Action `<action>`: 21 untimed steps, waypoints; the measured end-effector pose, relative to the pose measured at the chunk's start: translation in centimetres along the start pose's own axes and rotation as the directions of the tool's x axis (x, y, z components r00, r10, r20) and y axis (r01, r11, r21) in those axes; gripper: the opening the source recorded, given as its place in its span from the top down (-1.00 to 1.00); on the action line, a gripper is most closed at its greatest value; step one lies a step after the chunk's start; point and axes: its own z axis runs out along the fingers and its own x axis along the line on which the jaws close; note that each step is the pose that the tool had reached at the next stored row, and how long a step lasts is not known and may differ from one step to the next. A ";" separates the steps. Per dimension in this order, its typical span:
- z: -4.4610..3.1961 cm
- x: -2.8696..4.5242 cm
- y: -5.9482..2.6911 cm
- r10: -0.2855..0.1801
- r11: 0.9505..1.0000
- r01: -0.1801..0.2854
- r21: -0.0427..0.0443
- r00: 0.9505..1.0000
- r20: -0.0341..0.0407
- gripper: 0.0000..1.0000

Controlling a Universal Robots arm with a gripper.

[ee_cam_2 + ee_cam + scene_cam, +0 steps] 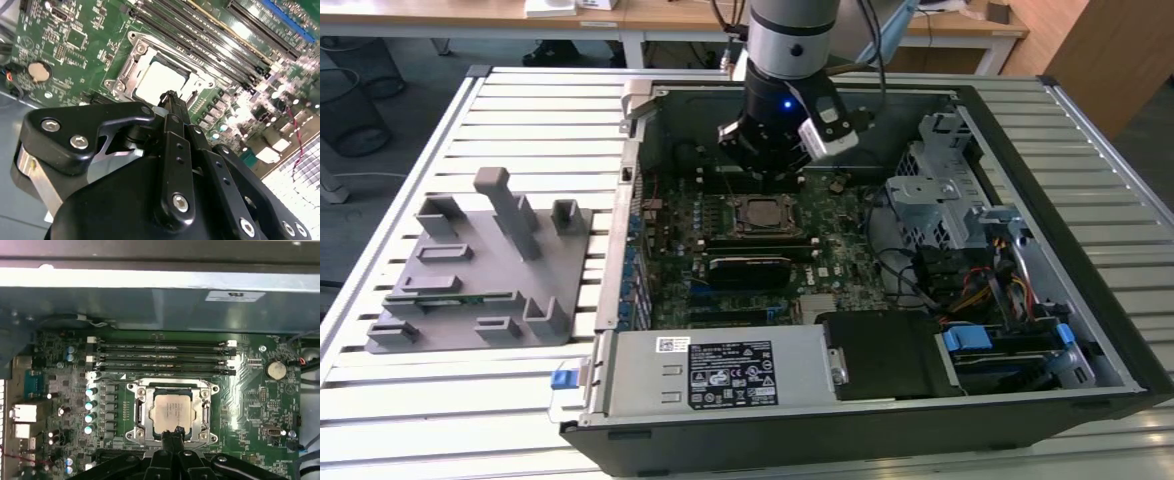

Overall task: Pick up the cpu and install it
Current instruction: 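Install the first cpu locking lever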

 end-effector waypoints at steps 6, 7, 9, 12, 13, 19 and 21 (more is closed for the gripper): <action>0.07 1.64 0.02 -0.008 1.000 0.008 -0.002 1.000 0.000 0.79; 0.08 1.75 0.03 -0.012 1.000 0.012 -0.002 1.000 0.000 0.79; 0.09 1.87 0.03 -0.022 1.000 0.022 -0.003 1.000 0.000 0.79; 0.12 2.76 0.04 -0.027 1.000 0.027 -0.003 1.000 0.000 0.79; 0.13 2.99 0.04 -0.027 1.000 0.027 -0.003 1.000 0.002 0.79; 0.18 3.80 0.06 -0.032 0.999 0.033 -0.009 0.999 0.027 0.79; 0.21 3.88 0.14 -0.036 0.999 0.036 -0.013 0.999 0.027 0.79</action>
